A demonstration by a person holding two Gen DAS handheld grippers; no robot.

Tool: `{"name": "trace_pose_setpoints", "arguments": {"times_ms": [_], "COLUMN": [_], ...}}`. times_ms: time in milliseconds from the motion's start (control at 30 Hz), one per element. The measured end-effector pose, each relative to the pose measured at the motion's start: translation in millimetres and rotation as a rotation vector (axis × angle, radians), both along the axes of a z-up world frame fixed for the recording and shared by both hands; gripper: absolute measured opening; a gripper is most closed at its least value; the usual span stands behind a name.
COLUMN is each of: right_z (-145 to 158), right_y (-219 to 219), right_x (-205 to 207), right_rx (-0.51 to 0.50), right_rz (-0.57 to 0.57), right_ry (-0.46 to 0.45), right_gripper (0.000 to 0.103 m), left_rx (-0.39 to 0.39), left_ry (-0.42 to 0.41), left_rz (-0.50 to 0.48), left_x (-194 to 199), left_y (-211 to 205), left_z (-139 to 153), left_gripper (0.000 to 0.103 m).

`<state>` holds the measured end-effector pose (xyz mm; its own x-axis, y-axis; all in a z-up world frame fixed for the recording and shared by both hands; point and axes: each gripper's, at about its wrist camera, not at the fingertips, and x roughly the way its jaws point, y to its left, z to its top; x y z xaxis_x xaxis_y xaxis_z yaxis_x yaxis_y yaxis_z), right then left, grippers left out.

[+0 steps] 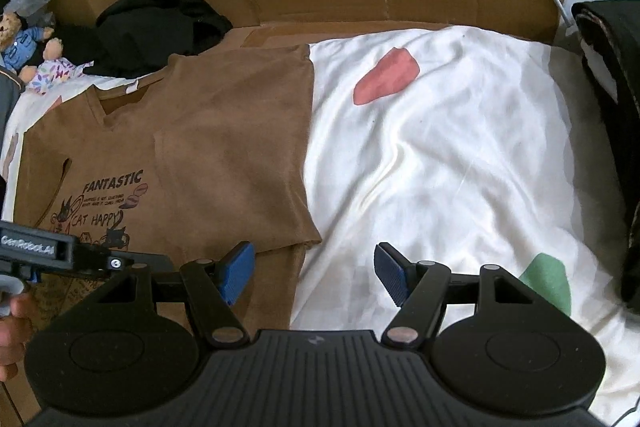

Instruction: Fold clothes

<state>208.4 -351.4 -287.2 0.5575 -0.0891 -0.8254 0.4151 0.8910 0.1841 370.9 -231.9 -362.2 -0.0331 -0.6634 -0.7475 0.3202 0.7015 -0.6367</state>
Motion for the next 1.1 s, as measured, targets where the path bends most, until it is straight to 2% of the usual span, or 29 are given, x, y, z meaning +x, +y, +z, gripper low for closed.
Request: {"name": "trace_pose_setpoints", "arguments": {"times_ms": [200,233,300,333,467,700,800,867,1033,1100], "right_z": [-11.5,-13.9,-18.6,-20.0,-22.8,-24.2,-25.0,-26.8,-29.3,-29.6], "right_y": [1.5,2.5,3.9,4.0,2.4,9.7,10.8,9.7,12.9,10.8], "right_x": [2.4,4.0,6.8,7.3,8.8,19.7,22.4,24.1,26.2,24.8], "right_rx": [0.021,0.023,0.023,0.023,0.032,-0.012,-0.036,-0.061,-0.127,-0.13], "right_rz": [-0.008,-0.008,-0.011,-0.015,-0.04,-0.036,-0.04,-0.052,-0.033,-0.04], "right_ry": [0.002,0.004,0.014,0.018,0.023,0.046,0.055,0.071,0.095,0.096], "right_gripper": [0.061,0.057,0.053,0.051,0.049,0.049,0.045,0.038,0.036,0.036], "left_rx": [0.005,0.002,0.015,0.025,0.017,-0.001,0.013,0.01,0.022,0.064], "left_ry": [0.008,0.005,-0.014,-0.025,-0.045,-0.075,-0.095,-0.091,-0.104,-0.13], "left_rz": [0.034,0.038,0.028,0.021,0.016,0.012,-0.002,0.002,-0.012,-0.025], "left_x": [2.7,2.4,1.8,1.7,2.3,1.0,0.3,1.2,1.9,-0.8], "left_y": [-3.5,-4.2,-6.3,-7.2,-3.9,16.9,19.0,20.3,14.9,9.8], "left_z": [-11.0,-12.2,-12.9,-12.7,-7.1,7.4,9.2,7.7,5.7,2.5], "left_gripper": [0.038,0.036,0.023,0.007,0.006,0.005,0.005,0.005,0.005,0.005]}}
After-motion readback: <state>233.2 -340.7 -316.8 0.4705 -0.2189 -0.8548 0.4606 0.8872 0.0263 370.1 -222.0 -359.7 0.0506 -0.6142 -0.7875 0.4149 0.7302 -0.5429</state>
